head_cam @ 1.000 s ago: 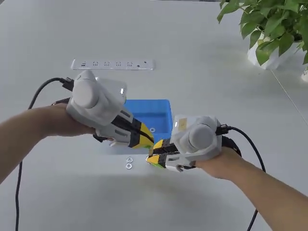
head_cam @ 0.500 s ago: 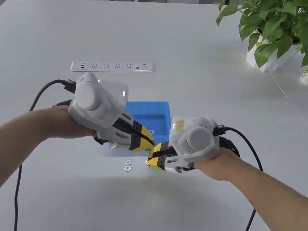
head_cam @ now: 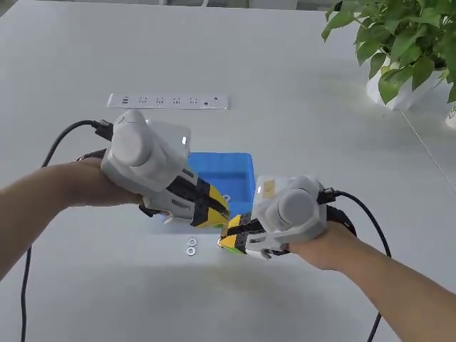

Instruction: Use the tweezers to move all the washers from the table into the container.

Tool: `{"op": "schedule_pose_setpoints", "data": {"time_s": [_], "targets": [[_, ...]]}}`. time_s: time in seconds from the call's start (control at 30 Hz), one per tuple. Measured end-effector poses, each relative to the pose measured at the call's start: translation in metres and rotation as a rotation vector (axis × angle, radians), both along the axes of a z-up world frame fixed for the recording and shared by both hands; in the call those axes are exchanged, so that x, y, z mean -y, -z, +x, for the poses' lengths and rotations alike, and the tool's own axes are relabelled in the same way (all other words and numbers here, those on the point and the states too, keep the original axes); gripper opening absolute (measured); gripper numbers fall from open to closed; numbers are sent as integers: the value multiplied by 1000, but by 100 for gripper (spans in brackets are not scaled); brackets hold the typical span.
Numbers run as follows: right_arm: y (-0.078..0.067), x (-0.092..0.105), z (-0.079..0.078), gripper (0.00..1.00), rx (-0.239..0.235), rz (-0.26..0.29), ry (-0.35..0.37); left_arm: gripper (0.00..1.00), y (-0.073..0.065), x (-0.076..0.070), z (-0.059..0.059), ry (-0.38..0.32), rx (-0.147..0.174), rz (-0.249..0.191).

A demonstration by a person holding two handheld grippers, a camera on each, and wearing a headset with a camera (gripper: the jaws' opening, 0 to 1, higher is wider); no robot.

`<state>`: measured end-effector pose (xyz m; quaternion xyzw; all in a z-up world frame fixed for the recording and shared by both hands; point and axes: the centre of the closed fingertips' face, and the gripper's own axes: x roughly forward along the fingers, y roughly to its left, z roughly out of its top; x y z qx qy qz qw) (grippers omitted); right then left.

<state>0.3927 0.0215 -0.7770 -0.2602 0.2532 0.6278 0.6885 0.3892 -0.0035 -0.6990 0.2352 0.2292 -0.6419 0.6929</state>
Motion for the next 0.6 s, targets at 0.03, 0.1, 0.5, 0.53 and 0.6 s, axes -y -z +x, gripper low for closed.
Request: {"op": "schedule_pose_setpoints", "data": {"time_s": [0.03, 0.1, 0.5, 0.53, 0.6], "targets": [[0, 0, 0, 8, 0, 0, 0, 16, -1, -1, 0, -6, -1, -2], [0, 1, 0, 8, -2, 0, 3, 20, -2, -4, 1, -18, -3, -8], [-1, 3, -2, 8, -2, -4, 6, 34, -11, -13, -6, -102, -36, -74], [-2, 3, -2, 8, -1, -3, 9, 36, -11, -13, -6, -104, -37, -75], [-4, 4, -2, 8, -2, -3, 11, 39, -13, -15, -7, -118, -39, -86]]}}
